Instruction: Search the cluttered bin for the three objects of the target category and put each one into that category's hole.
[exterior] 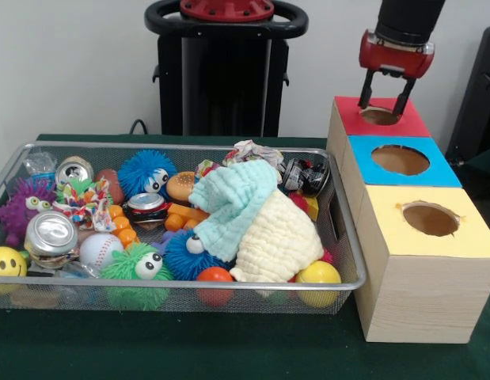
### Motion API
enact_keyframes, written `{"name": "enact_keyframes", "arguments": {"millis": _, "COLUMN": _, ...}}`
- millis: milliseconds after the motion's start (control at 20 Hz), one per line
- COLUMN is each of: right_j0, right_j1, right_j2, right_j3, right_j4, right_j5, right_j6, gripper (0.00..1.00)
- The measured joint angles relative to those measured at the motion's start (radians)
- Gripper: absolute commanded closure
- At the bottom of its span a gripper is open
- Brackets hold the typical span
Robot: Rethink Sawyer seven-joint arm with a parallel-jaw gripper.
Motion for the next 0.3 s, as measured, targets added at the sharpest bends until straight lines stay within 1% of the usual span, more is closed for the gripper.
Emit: {"name": "enact_keyframes", "arguments": {"millis": 300, "right_j0": -0.06, "right_j1": -0.02, "right_j2": 0.0, "right_j3": 0.014, "right_j4": 0.0, "right_j5": -0.022, "right_j6": 0.0, "gripper": 0.0}}
